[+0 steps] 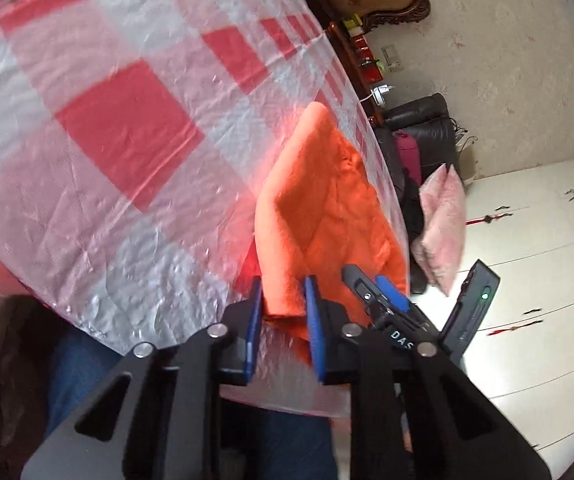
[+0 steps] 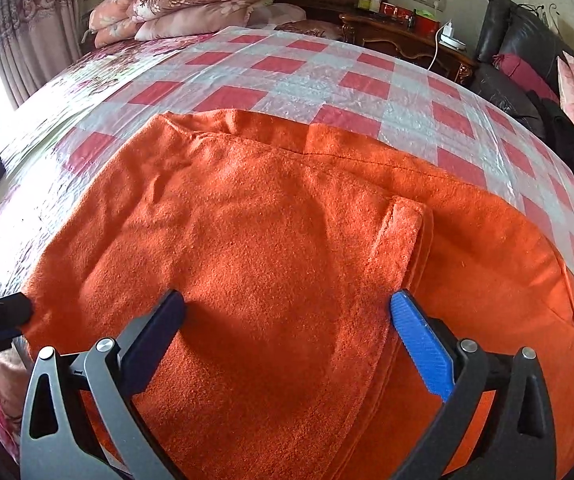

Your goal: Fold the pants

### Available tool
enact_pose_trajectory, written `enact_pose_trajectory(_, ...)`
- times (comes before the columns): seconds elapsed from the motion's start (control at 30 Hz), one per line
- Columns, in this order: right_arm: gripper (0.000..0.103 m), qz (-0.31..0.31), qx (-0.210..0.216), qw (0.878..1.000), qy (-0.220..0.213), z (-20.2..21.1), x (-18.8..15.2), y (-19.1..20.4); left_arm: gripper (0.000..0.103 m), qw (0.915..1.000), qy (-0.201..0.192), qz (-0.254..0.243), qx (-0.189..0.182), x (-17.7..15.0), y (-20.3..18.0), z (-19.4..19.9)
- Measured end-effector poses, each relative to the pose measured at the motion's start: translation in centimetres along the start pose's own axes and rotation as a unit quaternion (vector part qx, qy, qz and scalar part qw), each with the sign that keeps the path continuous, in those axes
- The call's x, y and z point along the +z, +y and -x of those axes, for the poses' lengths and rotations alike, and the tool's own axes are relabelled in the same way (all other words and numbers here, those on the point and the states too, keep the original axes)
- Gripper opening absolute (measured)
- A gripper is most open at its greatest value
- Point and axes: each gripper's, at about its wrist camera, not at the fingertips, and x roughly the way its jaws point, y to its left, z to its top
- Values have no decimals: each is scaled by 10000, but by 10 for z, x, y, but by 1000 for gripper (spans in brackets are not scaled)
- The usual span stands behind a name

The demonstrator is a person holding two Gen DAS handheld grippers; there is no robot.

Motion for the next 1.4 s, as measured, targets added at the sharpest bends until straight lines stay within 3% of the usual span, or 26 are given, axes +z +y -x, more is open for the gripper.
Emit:
enact_pose_trajectory(0.13, 99, 19, 25, 10000, -26, 0, 0, 0, 14, 9979, -322, -457, 337, -2, -25, 5)
enact_pose_trajectory(0.23, 99, 28, 40, 10000, -43, 0, -1, -1, 14, 9963, -443, -677, 281, -4, -37, 7)
enact_pose_trajectory(0.3, 99, 39, 50, 10000, -52, 1, -2, -1, 19, 9948, -500, -807, 364, -5, -41, 5)
enact_pose_trajectory(0.33, 99, 43, 56, 10000, -57, 1, -2, -1, 26, 9951, -469, -790, 357, -5, -41, 3)
enact_pose_trajectory(0.47, 99, 52, 66, 9999, -71, 1, -2, -1, 32, 9976, -298, -478, 405, -8, -27, -3)
enact_pose_trajectory(0.53, 99, 57, 78, 9999, -70, 1, -3, -1, 43, 9975, -320, -385, 491, -9, -22, 0)
enact_pose_trajectory(0.73, 99, 50, 141, 9998, 110, 1, 0, -3, 46, 9947, -553, -327, 798, -5, -18, 10)
enact_pose_trajectory(0.8, 99, -39, 253, 9994, 217, 3, 3, -6, 43, 9963, -449, -298, 668, 0, -18, 2)
enact_pose_trajectory(0.87, 99, -360, 687, 9965, 304, 8, 10, -15, 18, 9920, -345, -616, 1050, 4, -29, -10)
enact_pose_trajectory(0.93, 98, -670, 1078, 9916, 259, 20, 22, -22, 11, 9849, -450, -1063, 1287, 3, -45, -12)
enact_pose_trajectory(0.97, 98, -769, 1206, 9894, 234, 25, 28, -24, 11, 9766, -557, -1431, 1507, -1, -58, -13)
enact_pose_trajectory(1.0, 98, -860, 1363, 9866, 235, 30, 34, -25, 11, 9620, -672, -1916, 1824, -6, -72, -14)
enact_pose_trajectory(1.07, 98, -988, 1689, 9799, 385, 34, 50, -23, 10, 9165, -905, -2989, 2499, -25, -102, -21)
enact_pose_trajectory(1.17, 98, -861, 2090, 9719, 649, 35, 73, -7, 10, 8461, -1148, -4162, 3126, -56, -130, -34)
enact_pose_trajectory(1.23, 98, -703, 2355, 9650, 919, 30, 89, 7, 10, 8086, -1219, -4682, 3348, -74, -140, -44)
enact_pose_trajectory(1.3, 97, -534, 2520, 9600, 1101, 25, 103, 18, 10, 7799, -1272, -5032, 3499, -88, -146, -52)
enact_pose_trajectory(1.4, 96, -274, 2416, 9608, 1328, 17, 115, 32, 10, 7397, -1357, -5481, 3661, -106, -153, -62)
